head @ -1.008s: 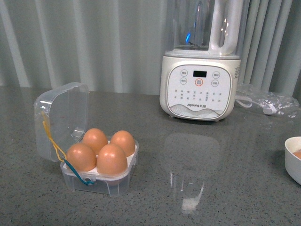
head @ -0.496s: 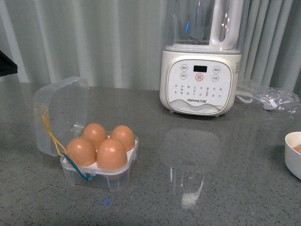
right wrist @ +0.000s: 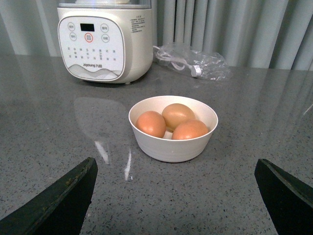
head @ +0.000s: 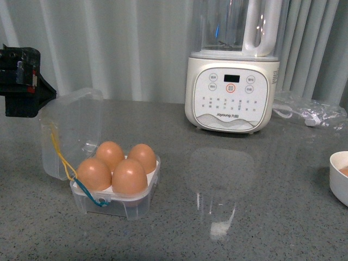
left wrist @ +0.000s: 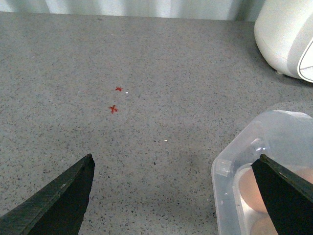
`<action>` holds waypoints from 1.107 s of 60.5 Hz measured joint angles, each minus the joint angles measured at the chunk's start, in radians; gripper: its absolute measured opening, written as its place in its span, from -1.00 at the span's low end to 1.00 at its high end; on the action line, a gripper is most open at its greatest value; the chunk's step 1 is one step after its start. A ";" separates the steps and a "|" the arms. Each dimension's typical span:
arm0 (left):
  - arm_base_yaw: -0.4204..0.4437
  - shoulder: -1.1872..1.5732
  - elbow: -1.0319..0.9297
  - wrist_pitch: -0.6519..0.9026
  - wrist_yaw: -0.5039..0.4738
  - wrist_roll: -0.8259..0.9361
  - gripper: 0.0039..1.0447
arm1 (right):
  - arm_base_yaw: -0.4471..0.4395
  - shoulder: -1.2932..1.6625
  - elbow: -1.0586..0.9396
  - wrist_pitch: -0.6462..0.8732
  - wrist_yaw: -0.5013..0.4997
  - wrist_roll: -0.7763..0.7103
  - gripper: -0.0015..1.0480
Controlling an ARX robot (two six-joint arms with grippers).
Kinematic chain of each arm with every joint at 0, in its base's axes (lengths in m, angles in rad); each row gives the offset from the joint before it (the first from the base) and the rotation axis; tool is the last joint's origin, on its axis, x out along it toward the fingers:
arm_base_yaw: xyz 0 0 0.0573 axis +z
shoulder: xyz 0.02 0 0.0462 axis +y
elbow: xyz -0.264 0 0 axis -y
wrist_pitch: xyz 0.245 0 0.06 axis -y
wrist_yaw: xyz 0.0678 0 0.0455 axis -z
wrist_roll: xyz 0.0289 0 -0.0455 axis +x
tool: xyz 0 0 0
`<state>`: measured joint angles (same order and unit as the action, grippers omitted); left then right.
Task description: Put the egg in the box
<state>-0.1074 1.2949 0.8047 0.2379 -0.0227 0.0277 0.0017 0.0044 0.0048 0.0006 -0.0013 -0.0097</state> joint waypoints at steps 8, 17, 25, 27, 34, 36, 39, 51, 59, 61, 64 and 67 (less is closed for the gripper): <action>-0.011 0.009 -0.001 0.006 -0.005 0.031 0.87 | 0.000 0.000 0.000 0.000 0.000 0.000 0.86; -0.043 0.001 -0.001 -0.001 -0.002 0.016 0.87 | 0.000 0.000 0.000 0.000 0.000 0.000 0.86; -0.087 -0.015 -0.002 -0.030 0.024 -0.031 0.87 | 0.000 0.000 0.000 0.000 0.000 0.000 0.86; -0.100 -0.020 -0.002 -0.037 0.027 -0.038 0.87 | 0.000 0.000 0.000 0.000 0.000 0.000 0.86; -0.143 -0.032 -0.002 -0.071 0.054 -0.085 0.87 | 0.000 0.000 0.000 0.000 0.000 0.000 0.86; -0.155 -0.035 -0.002 -0.080 0.055 -0.094 0.87 | 0.000 0.000 0.000 0.000 0.000 0.000 0.86; -0.179 -0.039 -0.002 -0.091 0.049 -0.094 0.87 | 0.000 0.000 0.000 0.000 0.000 0.000 0.86; -0.262 -0.043 -0.005 -0.117 0.022 -0.075 0.87 | 0.000 0.000 0.000 0.000 0.000 0.000 0.86; -0.292 -0.043 -0.012 -0.136 0.010 -0.054 0.87 | 0.000 0.000 0.000 0.000 0.000 0.000 0.86; -0.294 -0.043 -0.013 -0.138 0.006 -0.051 0.87 | 0.000 0.000 0.000 0.000 0.000 0.000 0.86; -0.294 -0.044 -0.014 -0.142 0.002 -0.050 0.87 | 0.000 0.000 0.000 0.000 0.000 0.000 0.86; -0.293 -0.048 -0.014 -0.147 -0.001 -0.051 0.87 | 0.000 0.000 0.000 0.000 0.000 0.000 0.86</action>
<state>-0.4007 1.2465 0.7910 0.0906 -0.0235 -0.0231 0.0017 0.0044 0.0048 0.0006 -0.0013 -0.0093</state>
